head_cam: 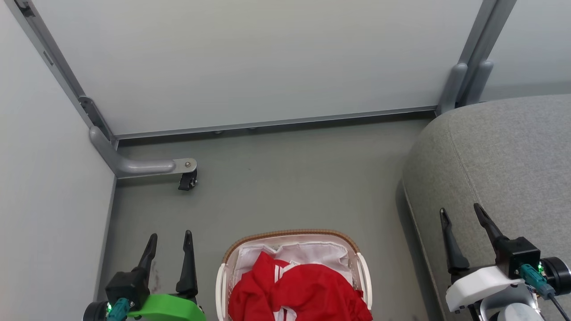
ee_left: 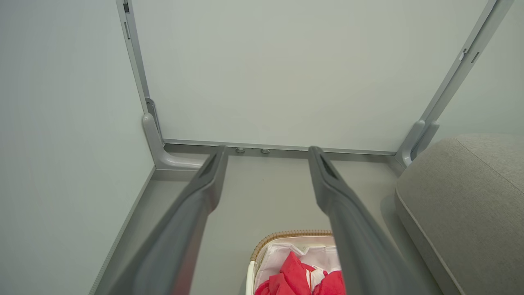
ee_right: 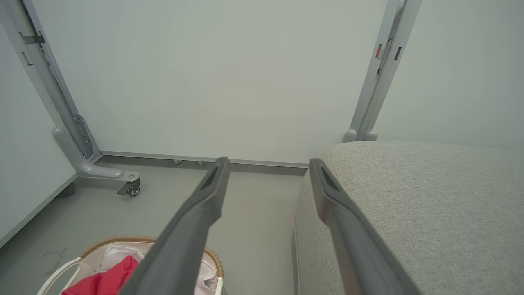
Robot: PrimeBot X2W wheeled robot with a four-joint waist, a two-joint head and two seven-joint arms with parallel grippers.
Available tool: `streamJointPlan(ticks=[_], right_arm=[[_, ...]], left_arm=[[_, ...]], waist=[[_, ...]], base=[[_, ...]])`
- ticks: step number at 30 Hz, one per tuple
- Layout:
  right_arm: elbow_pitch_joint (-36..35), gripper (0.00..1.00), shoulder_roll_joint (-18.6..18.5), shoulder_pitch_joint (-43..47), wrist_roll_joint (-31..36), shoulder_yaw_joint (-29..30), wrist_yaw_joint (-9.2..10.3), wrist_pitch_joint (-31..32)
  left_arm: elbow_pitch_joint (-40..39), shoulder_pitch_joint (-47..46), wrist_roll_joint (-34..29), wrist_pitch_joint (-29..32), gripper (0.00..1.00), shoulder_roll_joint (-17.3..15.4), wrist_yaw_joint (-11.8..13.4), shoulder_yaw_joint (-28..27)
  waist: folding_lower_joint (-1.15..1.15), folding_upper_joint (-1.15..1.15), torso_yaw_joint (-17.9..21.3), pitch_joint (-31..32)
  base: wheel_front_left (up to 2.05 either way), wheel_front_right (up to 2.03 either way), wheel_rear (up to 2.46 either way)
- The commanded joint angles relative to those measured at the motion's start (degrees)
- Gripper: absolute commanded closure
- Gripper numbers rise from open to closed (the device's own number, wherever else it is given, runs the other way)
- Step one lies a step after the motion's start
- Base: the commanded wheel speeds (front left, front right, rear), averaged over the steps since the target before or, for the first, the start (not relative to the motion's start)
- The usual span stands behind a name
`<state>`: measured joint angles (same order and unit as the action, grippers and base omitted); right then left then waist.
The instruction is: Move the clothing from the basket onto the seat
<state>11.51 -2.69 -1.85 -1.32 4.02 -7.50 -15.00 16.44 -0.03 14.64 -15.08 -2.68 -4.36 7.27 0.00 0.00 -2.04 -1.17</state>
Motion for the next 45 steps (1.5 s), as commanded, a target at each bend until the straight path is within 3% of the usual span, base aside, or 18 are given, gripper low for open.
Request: streamJointPlan(ticks=[1, 31, 37, 45], right_arm=[[-0.16, 0.0, -0.36, 0.54, 0.31, 0.1, 0.02, -0.28], [-1.37, 0.0, -0.35, -1.33, -0.48, 0.6, 0.03, -0.28], [-2.71, 0.0, -0.34, -3.92, -0.78, 0.24, 0.03, -0.28], [-4.45, 0.0, -0.33, -10.64, -2.01, -0.33, 0.03, -0.28]], left_arm=[[0.02, 0.65, 0.0, -0.1, 0.0, -0.38, -0.16, -0.06], [-0.35, -1.2, -0.58, -0.1, 0.0, -0.37, -0.46, 0.55], [-0.39, -4.34, -1.43, -0.1, 0.0, -0.35, -0.69, 1.92], [2.91, -13.95, -5.14, -0.1, 0.0, -0.36, -1.55, 6.88]], waist=[[0.0, 0.0, 0.02, -0.02], [0.0, 0.0, 0.78, -3.03], [0.0, 0.0, 2.35, -8.6], [0.0, 0.0, 5.83, -21.45]], base=[[0.0, 0.0, 0.0], [0.0, 0.0, 0.0], [0.0, 0.0, 0.0], [0.0, 0.0, 0.0]])
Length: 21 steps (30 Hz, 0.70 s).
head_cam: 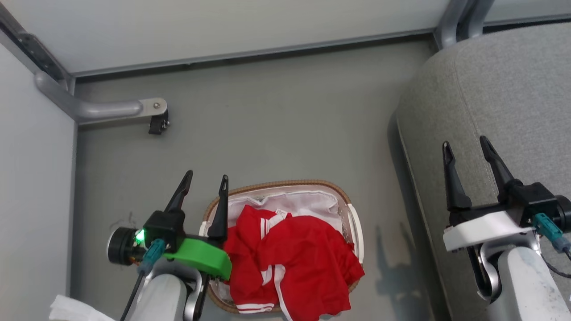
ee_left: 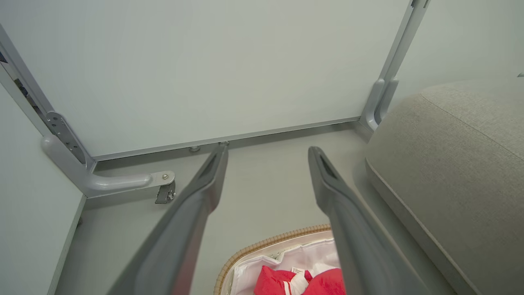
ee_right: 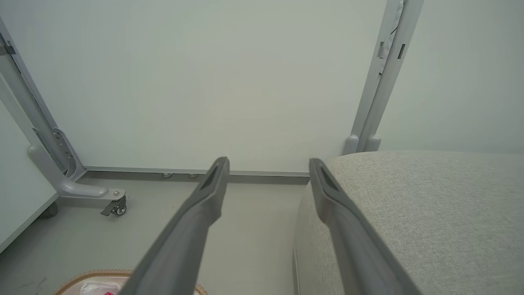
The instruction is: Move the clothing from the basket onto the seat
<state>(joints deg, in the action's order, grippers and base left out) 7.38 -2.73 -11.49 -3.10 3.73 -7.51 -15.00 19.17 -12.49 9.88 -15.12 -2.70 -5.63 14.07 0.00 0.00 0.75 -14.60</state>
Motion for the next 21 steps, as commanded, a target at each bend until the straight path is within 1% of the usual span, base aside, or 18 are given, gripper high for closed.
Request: streamJointPlan(ticks=[1, 8, 14, 17, 21], right_arm=[[-0.44, 0.0, -0.28, -1.77, -0.37, -0.15, 0.04, -0.28], [-1.03, 0.0, -0.25, -6.69, -1.35, -1.07, 0.04, -0.28], [-1.45, 0.0, -0.24, -9.43, -2.51, -2.18, 0.04, -0.28], [-1.69, 0.0, -0.23, -10.55, -3.22, -2.82, 0.04, -0.28], [-2.13, 0.0, -0.23, -11.74, -4.09, -3.99, 0.04, -0.28]], left_arm=[[1.08, -2.65, -0.8, -0.05, 0.0, -0.34, -0.4, 0.79], [10.27, -11.06, -4.26, -0.05, 0.0, -0.36, -1.46, 7.13], [20.13, -15.94, -6.46, -0.05, 0.0, -0.86, -1.82, 13.08], [24.5, -17.48, -5.73, -0.06, 0.0, -0.95, -1.86, 16.23], [30.25, -19.97, -4.39, -0.06, 0.0, -1.91, -1.87, 20.08]], waist=[[0.0, 0.0, 3.36, -9.47], [0.0, 0.0, 5.57, -18.78], [0.0, 0.0, 7.01, -24.04], [0.0, 0.0, 7.75, -26.03], [0.0, 0.0, 8.51, -28.33]], base=[[0.0, 0.0, 0.0], [0.0, 0.0, 0.0], [0.0, 0.0, 0.0], [0.0, 0.0, 0.0], [0.0, 0.0, 0.0]])
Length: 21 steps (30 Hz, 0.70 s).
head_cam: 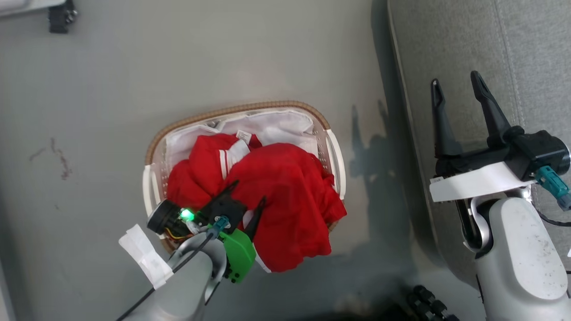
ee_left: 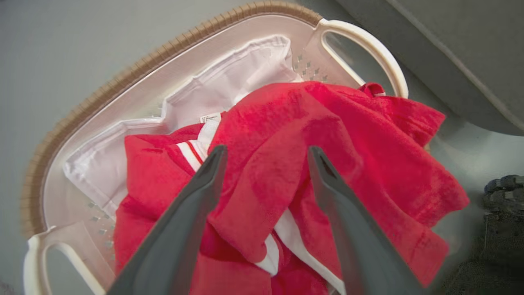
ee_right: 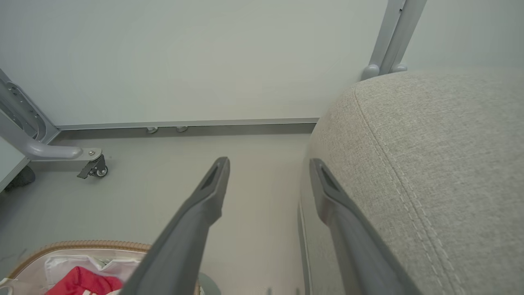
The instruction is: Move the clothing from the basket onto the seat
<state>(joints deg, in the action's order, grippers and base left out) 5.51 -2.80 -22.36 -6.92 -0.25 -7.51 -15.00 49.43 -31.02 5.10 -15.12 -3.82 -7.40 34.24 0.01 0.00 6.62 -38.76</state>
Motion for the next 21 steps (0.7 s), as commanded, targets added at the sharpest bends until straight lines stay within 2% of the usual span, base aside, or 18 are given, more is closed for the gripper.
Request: streamJointPlan(ticks=[1, 7, 14, 15, 16, 17, 18, 19, 21], right_arm=[[-0.38, 0.0, -0.17, -1.09, -0.48, -0.42, 0.04, -0.28], [-0.87, 0.0, -0.17, -1.42, -1.24, -2.19, 0.04, -0.28], [-1.14, 0.0, -0.17, -1.84, -2.04, -3.02, 0.04, -0.28], [-1.0, 0.0, -0.18, -1.92, -2.24, -3.09, 0.04, -0.28], [-0.93, 0.0, -0.18, -1.96, -2.31, -3.05, 0.04, -0.28], [-0.87, 0.0, -0.18, -1.96, -2.31, -3.01, 0.04, -0.28], [-0.8, 0.0, -0.18, -1.98, -2.38, -3.0, 0.04, -0.28], [-0.74, 0.0, -0.17, -2.01, -2.47, -3.06, 0.04, -0.28], [-0.69, 0.0, -0.17, -2.04, -2.55, -3.13, 0.04, -0.28]], left_arm=[[1.51, -2.07, 0.58, -0.06, 0.0, -0.95, -0.11, 0.48], [8.58, -5.26, 1.95, -0.05, 0.0, -1.56, 0.08, 0.54], [12.83, -7.81, 1.92, -0.05, 0.0, -1.69, 1.33, 0.46], [13.54, -8.34, 1.98, -0.05, 0.18, -1.62, 1.39, 0.56], [13.81, -8.56, 2.05, -0.05, 0.48, -1.53, 1.4, 0.6], [14.19, -8.72, 2.17, -0.06, 0.67, -1.43, 1.41, 0.63], [14.56, -8.83, 2.2, -0.05, 0.8, -1.37, 1.42, 0.71], [15.4, -8.82, 2.37, -0.05, 1.0, -1.33, 1.35, 0.8], [16.57, -9.14, 2.54, -0.05, 1.0, -1.1, 1.1, 1.1]], waist=[[-0.01, 0.0, 2.84, -4.79], [-0.01, 0.0, 3.76, -7.12], [-0.01, 0.0, 4.81, -8.52], [-0.01, 0.0, 5.03, -8.64], [-0.01, 0.0, 5.1, -8.63], [-0.01, 0.0, 5.17, -8.58], [-0.01, 0.0, 5.22, -8.51], [-0.01, 0.0, 5.31, -8.41], [-0.01, 0.0, 5.37, -8.19]], base=[[0.0, 0.0, 0.0], [0.0, 0.0, 0.0], [0.0, 0.0, 0.0], [0.0, 0.0, 0.0], [0.0, 0.0, 0.0], [0.0, 0.0, 0.0], [0.0, 0.0, 0.0], [0.0, 0.0, 0.0], [0.0, 0.0, 0.0]])
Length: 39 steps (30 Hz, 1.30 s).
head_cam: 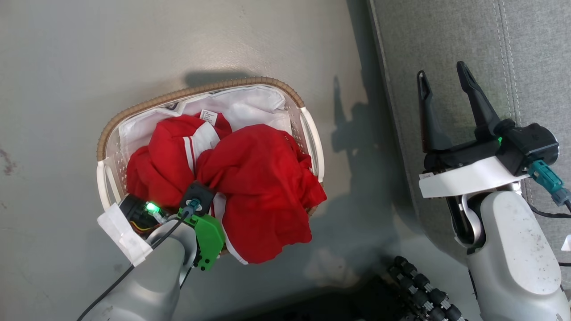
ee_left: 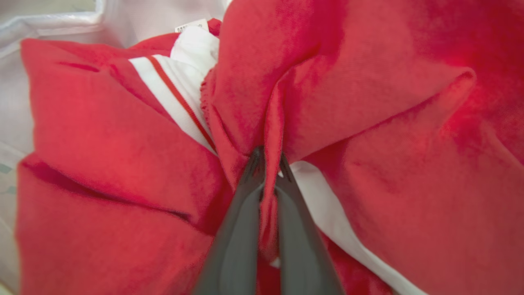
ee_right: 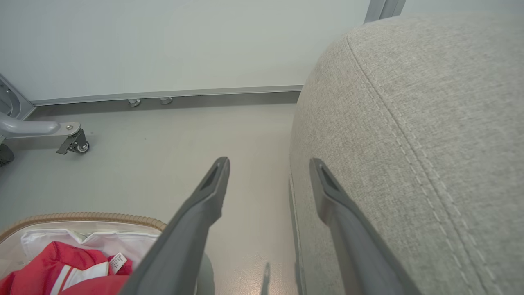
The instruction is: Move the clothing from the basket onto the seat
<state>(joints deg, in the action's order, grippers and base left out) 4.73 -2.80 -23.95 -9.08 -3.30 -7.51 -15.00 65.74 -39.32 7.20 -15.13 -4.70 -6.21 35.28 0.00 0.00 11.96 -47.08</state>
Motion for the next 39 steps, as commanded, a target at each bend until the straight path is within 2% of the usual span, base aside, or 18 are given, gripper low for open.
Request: streamJointPlan(ticks=[1, 9, 17, 30, 39], right_arm=[[0.12, 0.0, -0.18, -0.46, -0.42, -0.07, 0.04, -0.28], [0.79, 0.0, -0.18, 0.22, 0.11, 0.42, 0.04, -0.28], [1.67, 0.0, -0.19, 1.71, 1.53, 1.09, 0.04, -0.28], [3.99, 0.0, -0.2, 9.43, 5.61, 3.42, 0.05, -0.28], [5.32, 0.0, -0.2, 16.01, 7.16, 3.68, 0.05, -0.28]], left_arm=[[0.6, -0.99, 0.47, -0.04, 1.0, -0.11, -0.16, 0.17], [-0.99, -0.15, 1.81, -0.04, 1.0, 0.35, -0.47, 0.0], [-8.86, 3.13, 2.78, -0.04, 1.0, 0.57, -0.77, -0.6], [-26.66, 9.06, 2.67, -0.05, 1.0, -1.56, -1.23, -1.38], [-35.59, 7.22, 1.46, -0.05, 1.0, -6.12, -1.3, 1.16]], waist=[[0.0, 0.0, 0.04, 0.23], [0.0, 0.0, -0.58, 2.18], [0.0, 0.0, -2.21, 7.85], [0.0, 0.0, -7.0, 24.83], [0.0, 0.0, -9.45, 37.11]], base=[[0.0, 0.0, 0.0], [0.0, 0.0, 0.0], [0.0, 0.0, 0.0], [0.0, 0.0, 0.0], [0.0, 0.0, 0.0]])
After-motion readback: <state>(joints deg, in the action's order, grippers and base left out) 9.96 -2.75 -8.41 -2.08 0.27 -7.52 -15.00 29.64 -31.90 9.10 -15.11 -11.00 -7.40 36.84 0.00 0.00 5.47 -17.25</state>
